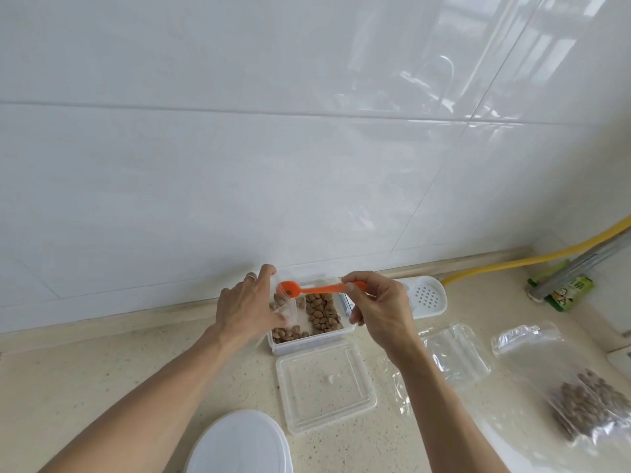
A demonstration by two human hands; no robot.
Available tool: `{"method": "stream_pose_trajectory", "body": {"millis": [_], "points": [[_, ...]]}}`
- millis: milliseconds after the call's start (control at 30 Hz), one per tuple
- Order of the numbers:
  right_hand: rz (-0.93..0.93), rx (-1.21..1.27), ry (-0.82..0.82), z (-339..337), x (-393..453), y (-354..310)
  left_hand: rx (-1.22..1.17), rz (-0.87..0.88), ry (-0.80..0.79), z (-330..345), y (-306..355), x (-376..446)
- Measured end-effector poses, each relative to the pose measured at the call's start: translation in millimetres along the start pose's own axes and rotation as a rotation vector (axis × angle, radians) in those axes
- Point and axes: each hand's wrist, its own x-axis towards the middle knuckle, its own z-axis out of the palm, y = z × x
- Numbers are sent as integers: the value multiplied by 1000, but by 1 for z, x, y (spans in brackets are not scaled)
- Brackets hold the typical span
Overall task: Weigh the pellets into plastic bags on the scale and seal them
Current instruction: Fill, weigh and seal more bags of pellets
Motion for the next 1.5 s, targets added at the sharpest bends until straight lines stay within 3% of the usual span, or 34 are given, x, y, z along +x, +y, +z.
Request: {"method": "stream_pose_trajectory", "body": {"millis": [133, 400, 633, 967, 1100, 1167, 1367, 1500], "points": [[-37, -49, -27, -1, -10, -11, -12, -19, 14, -8, 1, -8], [11, 215, 234, -23, -54, -27, -69, 2, 37, -31, 23, -40], [309, 613, 433, -55, -113, 2, -54, 155, 165, -35, 57, -106], [730, 650, 662, -42, -236, 129, -6, 432, 143, -10, 98, -181], [792, 660, 719, -25, -262, 150, -55, 468, 82, -8, 102, -192], [771, 573, 720, -22, -267, 152, -85, 473, 68, -4, 102, -193], [795, -123, 612, -25, -261, 148, -142, 490, 32, 2, 103, -192], [505, -147, 588, -39, -236, 95, -149, 484, 38, -2, 104, -192]]}}
